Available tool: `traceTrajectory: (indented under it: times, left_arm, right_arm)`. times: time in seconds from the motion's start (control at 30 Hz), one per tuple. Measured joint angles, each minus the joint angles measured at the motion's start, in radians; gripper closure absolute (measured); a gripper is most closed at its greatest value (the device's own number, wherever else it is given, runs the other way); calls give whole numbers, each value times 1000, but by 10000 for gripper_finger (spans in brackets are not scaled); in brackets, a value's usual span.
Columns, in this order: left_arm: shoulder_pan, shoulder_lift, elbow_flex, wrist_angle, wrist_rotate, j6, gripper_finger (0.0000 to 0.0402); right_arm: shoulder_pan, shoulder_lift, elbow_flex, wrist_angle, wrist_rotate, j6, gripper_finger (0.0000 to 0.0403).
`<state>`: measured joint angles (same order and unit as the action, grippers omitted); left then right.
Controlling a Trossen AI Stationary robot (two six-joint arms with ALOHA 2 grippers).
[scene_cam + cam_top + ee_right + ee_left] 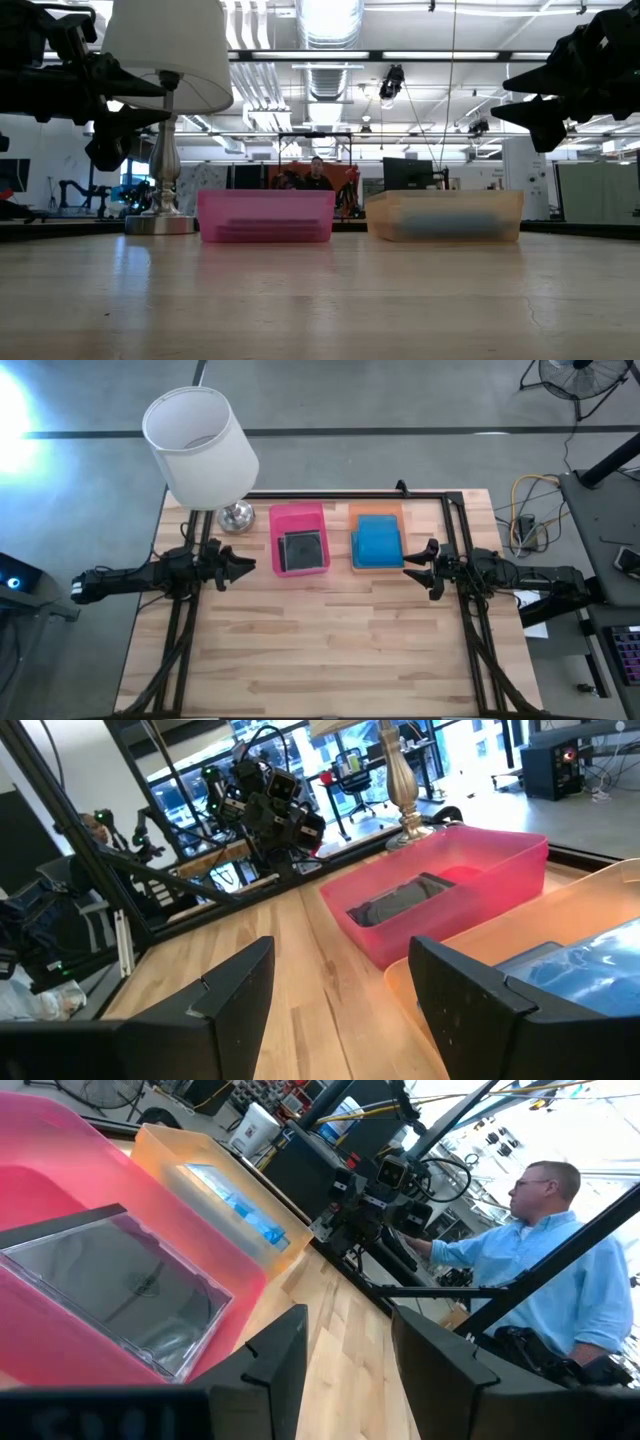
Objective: Pick & place jewel cases by type
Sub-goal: Return to home position
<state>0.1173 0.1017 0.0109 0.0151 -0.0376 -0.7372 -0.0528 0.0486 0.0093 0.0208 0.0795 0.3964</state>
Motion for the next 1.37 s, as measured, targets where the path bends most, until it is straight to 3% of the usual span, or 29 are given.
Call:
traceTrajectory:
  times: [1.37]
  left_arm:
    - [0,0,0,0,0,0,271]
  right_arm:
    - [-1,0,0,0,0,0,177]
